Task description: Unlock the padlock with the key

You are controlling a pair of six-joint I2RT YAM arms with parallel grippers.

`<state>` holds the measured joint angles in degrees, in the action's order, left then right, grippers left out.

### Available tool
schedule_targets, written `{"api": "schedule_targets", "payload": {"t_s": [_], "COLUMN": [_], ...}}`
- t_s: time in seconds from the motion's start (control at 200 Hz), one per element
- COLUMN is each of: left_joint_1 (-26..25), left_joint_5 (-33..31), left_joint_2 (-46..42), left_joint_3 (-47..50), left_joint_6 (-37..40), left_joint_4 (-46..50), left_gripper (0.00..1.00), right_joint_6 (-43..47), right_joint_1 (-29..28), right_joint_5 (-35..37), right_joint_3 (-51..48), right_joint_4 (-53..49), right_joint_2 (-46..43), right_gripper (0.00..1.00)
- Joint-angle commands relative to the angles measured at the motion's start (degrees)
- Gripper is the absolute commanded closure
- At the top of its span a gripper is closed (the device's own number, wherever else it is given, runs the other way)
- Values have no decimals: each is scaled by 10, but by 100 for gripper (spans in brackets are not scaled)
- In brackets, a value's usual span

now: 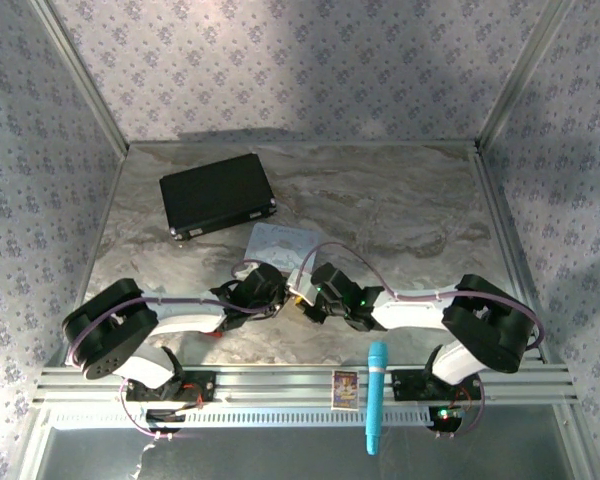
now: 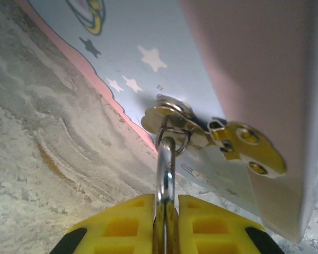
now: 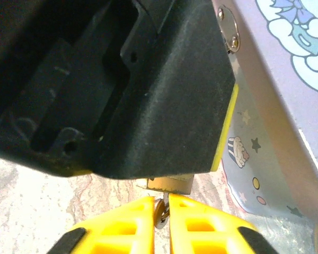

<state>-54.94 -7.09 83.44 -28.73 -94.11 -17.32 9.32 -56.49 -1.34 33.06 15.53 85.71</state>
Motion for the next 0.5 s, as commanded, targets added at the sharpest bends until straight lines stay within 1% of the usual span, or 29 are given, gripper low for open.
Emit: {"api": "schedule_targets", "payload": {"t_s": [0.0, 0.085, 0.215, 0.34, 0.415, 0.495], "left_joint_1": [-3, -7, -13, -16, -16, -16], "left_joint_5": [36, 36, 36, 37, 36, 30], "left_joint_2": [3, 2, 2, 2, 3, 5], "left_joint_3": [-5, -5, -4, -3, -3, -2], "left_joint_6": [-5, 0, 6, 8, 10, 12], "left_joint_4": [-18, -20, -22, -26, -22, -14], "left_gripper": [100, 100, 100, 100, 100, 100], "right_joint_6": [-20, -34, -71, -84, -93, -98], "right_joint_1": [16, 29, 65, 81, 87, 84], "right_joint_5": [-46, -80, -150, -171, -179, -174], "right_joint_3": [3, 1, -7, -10, -11, -10], "right_joint_4": [20, 28, 48, 47, 48, 42], "right_joint_2": [8, 6, 9, 11, 10, 0], "right_gripper": [91, 94, 95, 95, 92, 84]}}
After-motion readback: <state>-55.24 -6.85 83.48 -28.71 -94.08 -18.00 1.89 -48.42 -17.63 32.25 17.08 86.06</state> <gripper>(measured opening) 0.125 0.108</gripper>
